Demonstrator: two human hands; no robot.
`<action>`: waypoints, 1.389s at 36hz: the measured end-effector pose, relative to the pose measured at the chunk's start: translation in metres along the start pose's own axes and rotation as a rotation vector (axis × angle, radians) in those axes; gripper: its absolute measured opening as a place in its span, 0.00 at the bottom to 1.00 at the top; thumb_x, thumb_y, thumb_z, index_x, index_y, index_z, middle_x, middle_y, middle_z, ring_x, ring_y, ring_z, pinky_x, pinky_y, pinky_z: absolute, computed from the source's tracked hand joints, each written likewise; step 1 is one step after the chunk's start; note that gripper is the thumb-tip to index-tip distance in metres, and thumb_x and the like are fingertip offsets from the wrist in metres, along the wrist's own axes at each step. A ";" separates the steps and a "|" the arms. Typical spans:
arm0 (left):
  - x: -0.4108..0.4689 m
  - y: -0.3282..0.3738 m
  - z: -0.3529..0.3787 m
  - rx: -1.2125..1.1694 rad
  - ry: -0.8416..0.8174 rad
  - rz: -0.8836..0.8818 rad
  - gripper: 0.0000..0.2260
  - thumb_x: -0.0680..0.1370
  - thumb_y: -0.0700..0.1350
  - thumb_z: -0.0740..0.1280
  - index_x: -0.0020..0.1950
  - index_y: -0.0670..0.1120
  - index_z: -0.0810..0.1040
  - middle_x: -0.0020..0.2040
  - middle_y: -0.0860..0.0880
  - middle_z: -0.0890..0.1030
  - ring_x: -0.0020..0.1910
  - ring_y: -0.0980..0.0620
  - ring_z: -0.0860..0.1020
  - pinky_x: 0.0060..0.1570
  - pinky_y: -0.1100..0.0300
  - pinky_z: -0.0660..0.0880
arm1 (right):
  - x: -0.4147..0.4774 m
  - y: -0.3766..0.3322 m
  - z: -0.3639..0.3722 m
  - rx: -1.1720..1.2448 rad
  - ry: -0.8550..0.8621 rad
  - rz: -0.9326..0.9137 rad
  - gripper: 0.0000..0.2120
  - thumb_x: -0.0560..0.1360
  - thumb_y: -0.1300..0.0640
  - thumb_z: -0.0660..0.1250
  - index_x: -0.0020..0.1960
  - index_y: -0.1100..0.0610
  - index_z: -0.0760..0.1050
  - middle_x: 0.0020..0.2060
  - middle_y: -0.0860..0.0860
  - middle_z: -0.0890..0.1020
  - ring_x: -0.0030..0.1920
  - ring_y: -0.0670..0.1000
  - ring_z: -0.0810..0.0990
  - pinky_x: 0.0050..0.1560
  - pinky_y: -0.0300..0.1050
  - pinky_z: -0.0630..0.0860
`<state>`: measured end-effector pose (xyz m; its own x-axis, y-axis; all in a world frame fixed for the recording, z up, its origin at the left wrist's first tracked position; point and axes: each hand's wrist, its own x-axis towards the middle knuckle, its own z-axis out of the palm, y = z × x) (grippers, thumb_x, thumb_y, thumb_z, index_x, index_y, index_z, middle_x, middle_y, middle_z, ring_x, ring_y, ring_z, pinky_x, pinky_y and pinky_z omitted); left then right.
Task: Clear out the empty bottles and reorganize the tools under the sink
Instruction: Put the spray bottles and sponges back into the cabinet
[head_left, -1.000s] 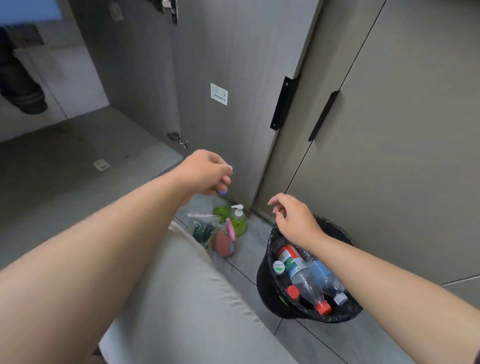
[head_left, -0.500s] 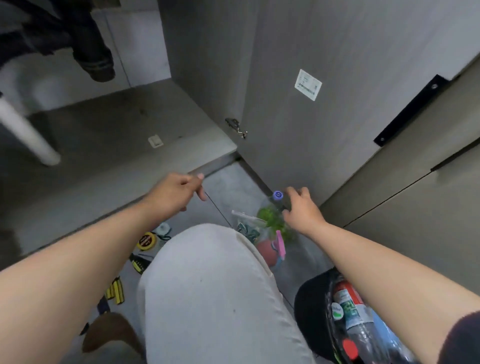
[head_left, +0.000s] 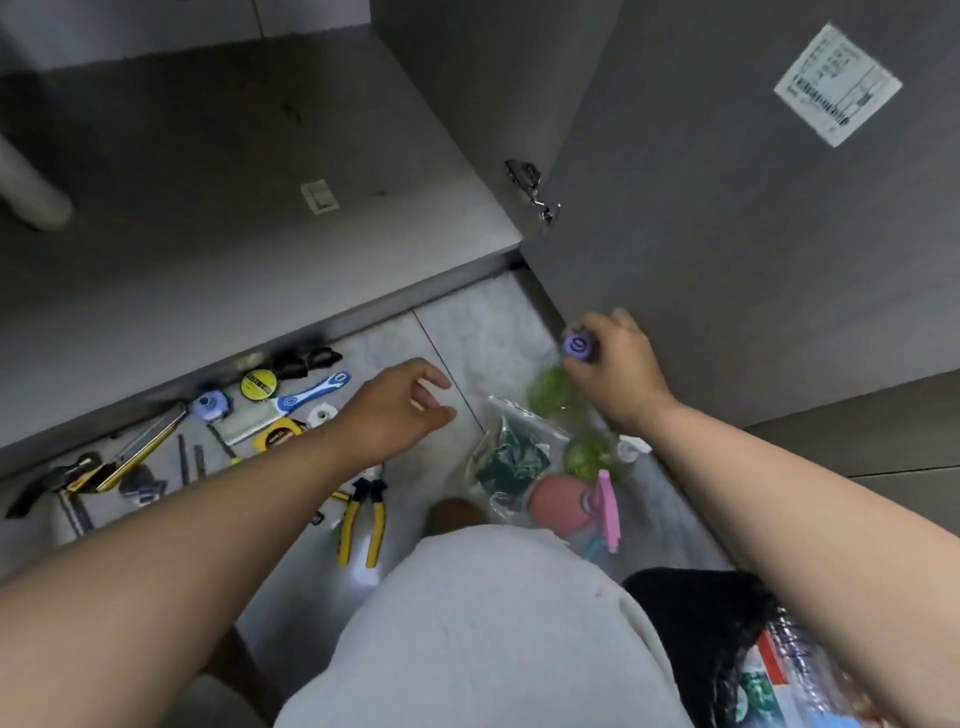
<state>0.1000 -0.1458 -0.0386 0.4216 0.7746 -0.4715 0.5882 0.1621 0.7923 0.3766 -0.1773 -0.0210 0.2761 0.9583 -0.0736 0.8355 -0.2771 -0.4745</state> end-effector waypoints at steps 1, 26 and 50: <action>0.004 0.002 0.003 -0.006 0.000 0.008 0.19 0.74 0.50 0.77 0.61 0.58 0.75 0.52 0.52 0.80 0.49 0.51 0.82 0.46 0.56 0.80 | 0.002 -0.009 -0.004 0.027 -0.016 -0.038 0.09 0.70 0.59 0.70 0.47 0.47 0.78 0.46 0.52 0.73 0.41 0.51 0.75 0.43 0.38 0.68; -0.003 -0.011 0.005 -0.173 0.221 0.036 0.31 0.64 0.57 0.82 0.60 0.59 0.69 0.53 0.59 0.77 0.50 0.61 0.78 0.45 0.62 0.76 | -0.060 0.058 -0.014 -0.477 -0.455 0.336 0.16 0.76 0.58 0.67 0.62 0.51 0.79 0.56 0.59 0.84 0.57 0.61 0.82 0.55 0.47 0.78; 0.009 -0.051 -0.041 -0.422 0.339 -0.078 0.35 0.66 0.54 0.82 0.68 0.56 0.70 0.59 0.56 0.79 0.56 0.58 0.79 0.47 0.64 0.73 | 0.134 -0.032 0.056 -0.176 -0.073 0.212 0.11 0.76 0.58 0.68 0.56 0.57 0.83 0.51 0.63 0.84 0.56 0.63 0.82 0.55 0.47 0.77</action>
<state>0.0453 -0.1223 -0.0671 0.1004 0.8929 -0.4390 0.2513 0.4042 0.8795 0.3602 -0.0363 -0.0652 0.4234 0.8786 -0.2210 0.8342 -0.4732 -0.2832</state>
